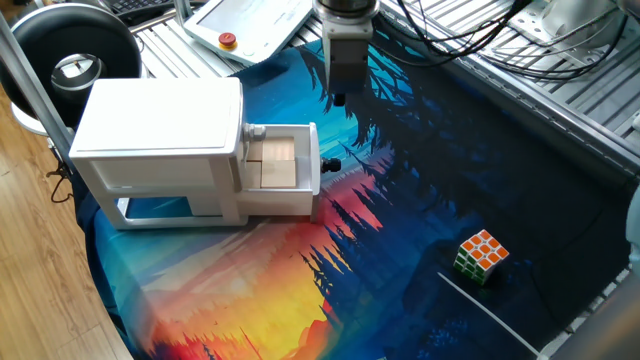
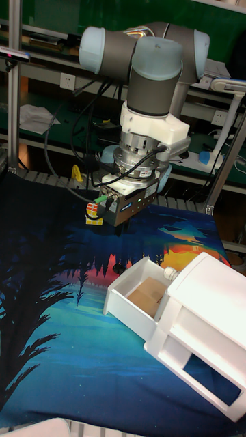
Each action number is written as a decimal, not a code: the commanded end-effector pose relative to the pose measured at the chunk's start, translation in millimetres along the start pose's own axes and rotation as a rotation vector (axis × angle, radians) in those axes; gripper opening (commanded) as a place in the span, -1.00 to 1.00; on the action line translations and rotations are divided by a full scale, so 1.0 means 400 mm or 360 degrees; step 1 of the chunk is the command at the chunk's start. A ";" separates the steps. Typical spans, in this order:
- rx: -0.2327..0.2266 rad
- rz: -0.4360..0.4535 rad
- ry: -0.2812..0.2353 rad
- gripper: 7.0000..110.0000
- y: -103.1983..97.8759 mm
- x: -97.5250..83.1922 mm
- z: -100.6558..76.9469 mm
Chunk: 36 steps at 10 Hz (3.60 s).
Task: Grasp the handle and close the drawer
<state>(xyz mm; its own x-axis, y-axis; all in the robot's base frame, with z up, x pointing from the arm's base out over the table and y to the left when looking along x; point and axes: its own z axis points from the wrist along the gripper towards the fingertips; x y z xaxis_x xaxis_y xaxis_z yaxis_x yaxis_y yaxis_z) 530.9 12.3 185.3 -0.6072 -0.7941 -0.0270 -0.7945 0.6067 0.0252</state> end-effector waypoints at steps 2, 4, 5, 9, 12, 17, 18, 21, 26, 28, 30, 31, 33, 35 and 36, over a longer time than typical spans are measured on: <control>0.0035 -0.0061 -0.0038 -1.00 0.002 -0.001 0.021; 0.0034 -0.0083 -0.0064 -1.00 0.005 -0.010 0.026; 0.0073 -0.0099 -0.0094 -1.00 -0.009 -0.021 0.026; 0.0209 -0.0274 -0.0192 -1.00 -0.053 -0.052 0.013; 0.0154 -0.0307 -0.0105 -0.71 -0.036 -0.019 0.015; 0.0098 -0.0399 -0.0003 0.15 -0.015 0.032 0.003; 0.0081 -0.0418 0.0097 0.15 -0.014 0.071 0.003; 0.0022 -0.0568 0.0156 0.15 -0.001 0.094 0.012; -0.0010 -0.0520 0.0201 0.15 -0.004 0.116 0.006; 0.0019 -0.0534 0.0227 0.15 -0.017 0.125 0.011; 0.0018 -0.0515 0.0222 0.15 -0.013 0.120 0.026; 0.0035 -0.0506 0.0174 0.15 -0.017 0.100 0.029; 0.0040 -0.0504 0.0110 0.15 -0.015 0.075 0.031; 0.0035 -0.0520 0.0135 0.15 -0.015 0.085 0.030; 0.0014 -0.0520 0.0116 0.15 -0.005 0.079 0.031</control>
<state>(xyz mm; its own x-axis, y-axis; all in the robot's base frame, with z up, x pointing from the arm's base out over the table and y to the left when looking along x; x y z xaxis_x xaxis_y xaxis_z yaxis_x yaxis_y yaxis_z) 513.1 -20.3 171.9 -0.3180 -0.9457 0.0669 -0.9476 0.3193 0.0100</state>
